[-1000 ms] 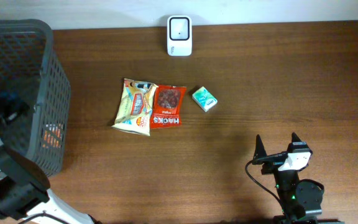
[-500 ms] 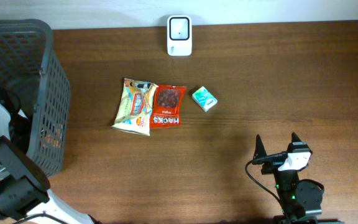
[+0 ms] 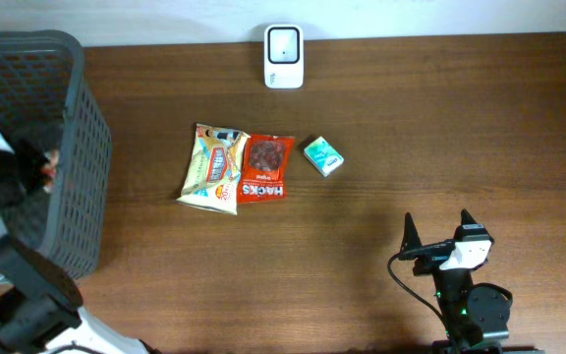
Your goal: Scan the item barcode
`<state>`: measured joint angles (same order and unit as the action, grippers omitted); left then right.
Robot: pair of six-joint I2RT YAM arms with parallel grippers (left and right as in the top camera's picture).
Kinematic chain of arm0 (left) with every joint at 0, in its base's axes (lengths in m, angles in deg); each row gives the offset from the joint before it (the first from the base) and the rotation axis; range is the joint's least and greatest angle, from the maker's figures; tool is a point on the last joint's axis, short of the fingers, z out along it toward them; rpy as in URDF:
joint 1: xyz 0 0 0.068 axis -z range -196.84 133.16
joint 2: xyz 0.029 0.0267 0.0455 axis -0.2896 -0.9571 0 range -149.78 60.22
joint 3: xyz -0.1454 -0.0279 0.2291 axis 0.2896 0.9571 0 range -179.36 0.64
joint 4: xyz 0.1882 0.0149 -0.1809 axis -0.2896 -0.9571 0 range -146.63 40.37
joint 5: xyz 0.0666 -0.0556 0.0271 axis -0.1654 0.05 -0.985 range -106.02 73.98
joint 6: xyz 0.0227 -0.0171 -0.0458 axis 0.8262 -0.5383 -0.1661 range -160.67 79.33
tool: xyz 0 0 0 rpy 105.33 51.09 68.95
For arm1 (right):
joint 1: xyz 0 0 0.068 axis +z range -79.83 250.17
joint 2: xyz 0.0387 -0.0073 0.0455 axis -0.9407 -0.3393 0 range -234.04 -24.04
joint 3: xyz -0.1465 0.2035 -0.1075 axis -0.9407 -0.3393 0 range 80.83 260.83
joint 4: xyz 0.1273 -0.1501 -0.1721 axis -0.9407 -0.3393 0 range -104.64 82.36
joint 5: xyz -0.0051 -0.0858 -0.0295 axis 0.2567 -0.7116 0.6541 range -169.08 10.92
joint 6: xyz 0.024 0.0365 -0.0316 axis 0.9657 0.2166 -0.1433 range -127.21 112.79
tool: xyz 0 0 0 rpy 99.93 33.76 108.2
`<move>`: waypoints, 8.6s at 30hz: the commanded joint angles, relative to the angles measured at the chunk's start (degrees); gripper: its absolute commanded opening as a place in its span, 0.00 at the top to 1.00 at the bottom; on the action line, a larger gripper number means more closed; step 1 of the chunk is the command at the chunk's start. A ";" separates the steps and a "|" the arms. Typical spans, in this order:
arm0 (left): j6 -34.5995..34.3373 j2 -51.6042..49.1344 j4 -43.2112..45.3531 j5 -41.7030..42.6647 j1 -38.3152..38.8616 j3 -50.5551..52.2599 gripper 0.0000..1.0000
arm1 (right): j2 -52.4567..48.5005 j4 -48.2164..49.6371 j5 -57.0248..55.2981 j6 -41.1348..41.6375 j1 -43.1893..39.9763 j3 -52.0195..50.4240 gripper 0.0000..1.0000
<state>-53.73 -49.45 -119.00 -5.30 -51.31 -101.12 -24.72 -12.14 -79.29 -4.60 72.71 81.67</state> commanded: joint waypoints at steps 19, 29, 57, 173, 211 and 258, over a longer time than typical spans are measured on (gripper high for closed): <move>-0.11 22.40 -7.91 52.65 19.56 -13.42 1.00 | 0.33 -0.15 -0.50 0.00 -0.33 -0.52 0.02; -12.44 17.27 -1.01 -0.85 48.00 -13.35 1.00 | 0.33 -0.15 -0.48 0.00 -0.33 -0.52 0.02; -9.97 -15.04 -26.03 -21.70 60.39 -52.22 0.01 | 0.33 -0.15 -0.48 0.00 -0.33 -0.52 0.01; -1.42 2.12 -27.34 -16.70 9.44 -54.62 0.01 | -121.63 -30.84 -4.61 6.60 19.23 80.78 0.76; -1.42 2.12 -27.34 -16.70 9.44 -54.62 0.01 | -113.31 -47.69 21.38 16.61 -6.45 78.14 0.23; -1.42 2.12 -27.34 -16.70 9.44 -54.62 0.01 | -115.93 -6.16 75.12 16.28 10.99 71.41 0.96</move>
<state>-55.02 -48.16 -146.32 -21.60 -41.72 -155.13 -140.48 -18.65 7.42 -0.84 83.71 152.69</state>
